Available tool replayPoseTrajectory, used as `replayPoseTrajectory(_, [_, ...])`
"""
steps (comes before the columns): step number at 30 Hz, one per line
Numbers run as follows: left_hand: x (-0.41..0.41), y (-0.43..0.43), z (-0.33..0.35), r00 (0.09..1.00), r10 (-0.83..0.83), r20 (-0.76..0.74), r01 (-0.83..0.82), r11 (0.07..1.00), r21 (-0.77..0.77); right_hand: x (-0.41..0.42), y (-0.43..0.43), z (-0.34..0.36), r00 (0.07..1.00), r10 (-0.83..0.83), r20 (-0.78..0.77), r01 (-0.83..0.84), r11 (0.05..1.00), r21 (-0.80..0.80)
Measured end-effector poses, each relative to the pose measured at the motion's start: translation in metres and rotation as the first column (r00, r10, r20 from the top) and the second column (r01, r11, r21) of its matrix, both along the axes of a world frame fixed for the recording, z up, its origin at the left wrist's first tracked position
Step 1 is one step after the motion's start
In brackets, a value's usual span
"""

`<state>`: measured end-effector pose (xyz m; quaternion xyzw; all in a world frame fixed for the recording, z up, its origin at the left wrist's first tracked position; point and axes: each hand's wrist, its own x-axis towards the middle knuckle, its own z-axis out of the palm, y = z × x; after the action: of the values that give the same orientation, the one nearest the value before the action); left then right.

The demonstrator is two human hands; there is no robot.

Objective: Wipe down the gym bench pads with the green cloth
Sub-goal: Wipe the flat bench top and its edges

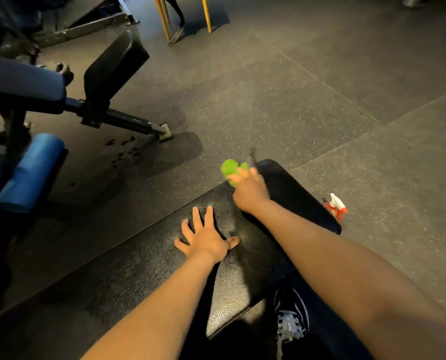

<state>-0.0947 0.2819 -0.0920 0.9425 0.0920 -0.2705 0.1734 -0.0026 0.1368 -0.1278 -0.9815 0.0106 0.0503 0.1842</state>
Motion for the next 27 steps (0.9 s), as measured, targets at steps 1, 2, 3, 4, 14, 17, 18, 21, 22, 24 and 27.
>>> replayPoseTrajectory(1, [0.001,-0.001,0.001,1.0,0.009,-0.016,-0.009,1.0,-0.002,-0.003,0.01,-0.003,0.994,0.108,0.008,-0.108,0.994,0.007])
replayPoseTrajectory(2, [0.002,-0.002,0.001,0.999,0.021,-0.028,-0.021,1.0,-0.006,-0.006,0.014,-0.004,0.982,0.191,-0.005,-0.191,0.981,0.026])
replayPoseTrajectory(3, [0.003,-0.003,0.001,0.999,0.037,-0.032,-0.038,0.999,-0.014,-0.005,0.012,-0.007,0.97,0.241,-0.02,-0.24,0.97,0.04])
replayPoseTrajectory(4, [0.004,-0.004,0.0,0.998,0.057,-0.029,-0.057,0.998,-0.024,-0.002,0.005,-0.009,0.964,0.263,-0.024,-0.262,0.964,0.039])
replayPoseTrajectory(14, [0.007,-0.017,-0.002,0.989,0.143,-0.032,-0.145,0.985,-0.096,0.006,-0.101,-0.003,0.965,-0.241,-0.106,0.253,0.96,0.119])
replayPoseTrajectory(17, [0.005,-0.02,0.002,0.994,0.107,-0.021,-0.109,0.991,-0.076,-0.018,-0.102,0.001,0.948,-0.297,-0.111,0.308,0.947,0.096])
replayPoseTrajectory(18, [0.004,-0.021,0.003,0.997,0.078,-0.004,-0.079,0.995,-0.054,-0.026,-0.098,0.003,0.95,-0.297,-0.093,0.304,0.95,0.067])
replayPoseTrajectory(21, [0.003,-0.027,0.006,0.997,-0.035,0.065,0.034,0.999,0.017,-0.043,-0.075,0.01,0.975,-0.215,-0.052,0.215,0.977,0.002])
replayPoseTrajectory(22, [0.003,-0.031,0.008,0.995,-0.056,0.077,0.054,0.998,0.027,-0.044,-0.066,0.009,0.988,-0.146,-0.043,0.146,0.989,-0.009])
replayPoseTrajectory(24, [0.004,-0.039,0.01,0.992,-0.101,0.081,0.099,0.995,0.032,-0.04,-0.052,0.006,0.999,0.011,-0.043,-0.01,1.0,0.018])
replayPoseTrajectory(27, [0.003,-0.054,0.009,0.983,-0.164,0.086,0.162,0.986,0.033,-0.024,-0.055,0.004,0.992,0.119,-0.047,-0.114,0.989,0.094])
